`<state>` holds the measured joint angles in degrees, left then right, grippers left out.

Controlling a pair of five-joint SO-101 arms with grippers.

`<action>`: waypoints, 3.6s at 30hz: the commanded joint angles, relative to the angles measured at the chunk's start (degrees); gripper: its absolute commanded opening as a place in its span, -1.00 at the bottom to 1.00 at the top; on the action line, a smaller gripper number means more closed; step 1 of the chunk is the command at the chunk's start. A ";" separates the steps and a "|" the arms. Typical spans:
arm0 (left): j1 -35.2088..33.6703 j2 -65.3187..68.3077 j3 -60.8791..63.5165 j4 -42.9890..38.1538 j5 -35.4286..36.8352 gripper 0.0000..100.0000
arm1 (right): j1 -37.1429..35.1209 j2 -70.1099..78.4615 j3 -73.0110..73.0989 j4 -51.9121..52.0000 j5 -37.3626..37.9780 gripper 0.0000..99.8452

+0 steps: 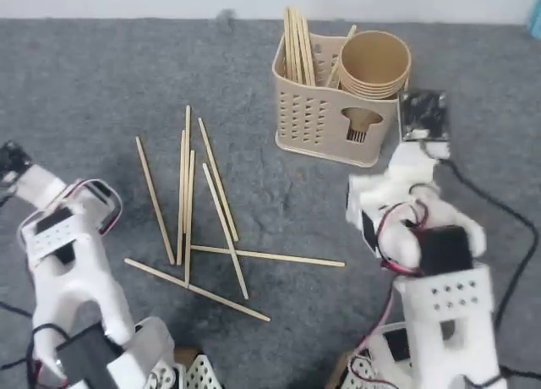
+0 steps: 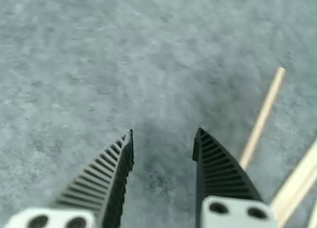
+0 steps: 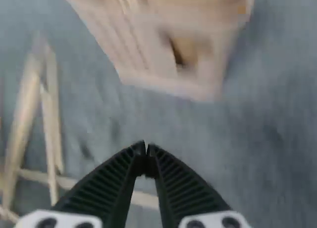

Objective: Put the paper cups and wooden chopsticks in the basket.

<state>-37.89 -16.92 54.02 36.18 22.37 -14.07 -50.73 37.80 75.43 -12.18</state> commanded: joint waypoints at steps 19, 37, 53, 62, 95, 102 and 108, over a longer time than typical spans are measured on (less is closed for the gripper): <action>12.22 21.54 -37.49 24.00 -0.18 -0.62 | 4.53 -3.12 40.35 -30.55 5.71 -0.99; 14.77 54.86 -68.35 27.43 -5.63 -0.62 | 4.44 -3.12 41.05 -31.08 5.98 -0.99; 15.82 63.74 -88.84 45.27 -5.71 -0.98 | 4.53 -3.12 40.70 -31.08 6.07 -0.99; 17.05 58.64 -107.38 64.62 -5.71 -0.98 | 4.88 -3.12 40.62 -31.08 6.07 -0.98; 44.13 -9.49 -68.53 18.11 -5.63 -0.98 | 4.88 -3.12 40.62 -31.08 6.07 -0.98; 46.51 -9.58 -52.79 -19.43 -5.54 -0.98 | 4.88 -3.12 40.62 -31.08 6.86 -0.98; 49.85 -8.97 -47.60 -28.57 -5.71 -0.98 | 4.79 -3.12 40.88 -31.08 9.67 -0.98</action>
<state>10.02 -24.57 5.41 11.03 17.01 -10.02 -52.13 79.30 45.27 -3.65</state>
